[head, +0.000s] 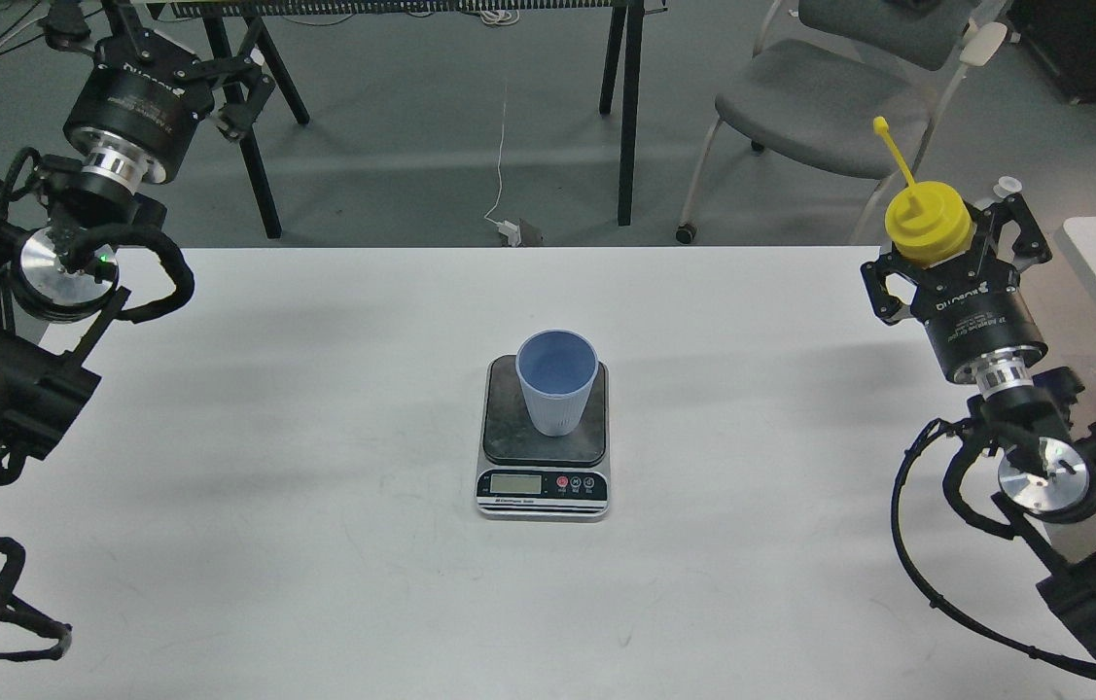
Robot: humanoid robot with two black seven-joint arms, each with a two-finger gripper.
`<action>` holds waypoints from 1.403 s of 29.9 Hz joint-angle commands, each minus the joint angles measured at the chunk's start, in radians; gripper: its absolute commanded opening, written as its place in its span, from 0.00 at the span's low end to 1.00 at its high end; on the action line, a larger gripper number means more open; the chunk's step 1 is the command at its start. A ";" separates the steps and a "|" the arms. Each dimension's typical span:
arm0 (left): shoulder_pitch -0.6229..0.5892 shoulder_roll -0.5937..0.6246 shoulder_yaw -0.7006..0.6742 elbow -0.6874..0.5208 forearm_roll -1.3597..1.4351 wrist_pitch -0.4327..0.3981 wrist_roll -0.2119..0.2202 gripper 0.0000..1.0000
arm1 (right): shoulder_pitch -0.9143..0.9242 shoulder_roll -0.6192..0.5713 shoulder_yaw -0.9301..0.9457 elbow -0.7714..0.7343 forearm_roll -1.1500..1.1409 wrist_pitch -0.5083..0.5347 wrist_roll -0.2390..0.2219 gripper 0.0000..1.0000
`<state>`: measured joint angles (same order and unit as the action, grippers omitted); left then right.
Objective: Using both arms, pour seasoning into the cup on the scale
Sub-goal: 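Lift and invert the yellow bottle over the cup, squeezing seasoning in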
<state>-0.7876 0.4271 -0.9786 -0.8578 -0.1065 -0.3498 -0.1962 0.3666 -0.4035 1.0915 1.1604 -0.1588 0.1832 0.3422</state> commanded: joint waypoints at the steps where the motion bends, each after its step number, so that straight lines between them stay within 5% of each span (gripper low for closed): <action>1: 0.002 0.004 -0.002 -0.001 -0.001 -0.005 0.000 1.00 | 0.080 -0.003 -0.015 0.038 -0.268 -0.122 -0.005 0.41; 10: 0.016 0.009 -0.003 0.011 -0.002 -0.018 -0.002 0.99 | 0.379 0.040 -0.450 -0.030 -0.737 -0.347 0.011 0.41; 25: 0.042 0.007 0.001 0.014 -0.001 -0.029 0.000 1.00 | 0.718 0.224 -1.034 -0.264 -1.208 -0.442 0.038 0.41; 42: 0.042 0.007 0.000 0.013 -0.002 -0.029 0.000 1.00 | 0.712 0.281 -1.104 -0.363 -1.302 -0.519 0.063 0.41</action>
<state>-0.7455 0.4356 -0.9787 -0.8442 -0.1089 -0.3791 -0.1963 1.0787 -0.1057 -0.0091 0.7892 -1.4583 -0.3357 0.4022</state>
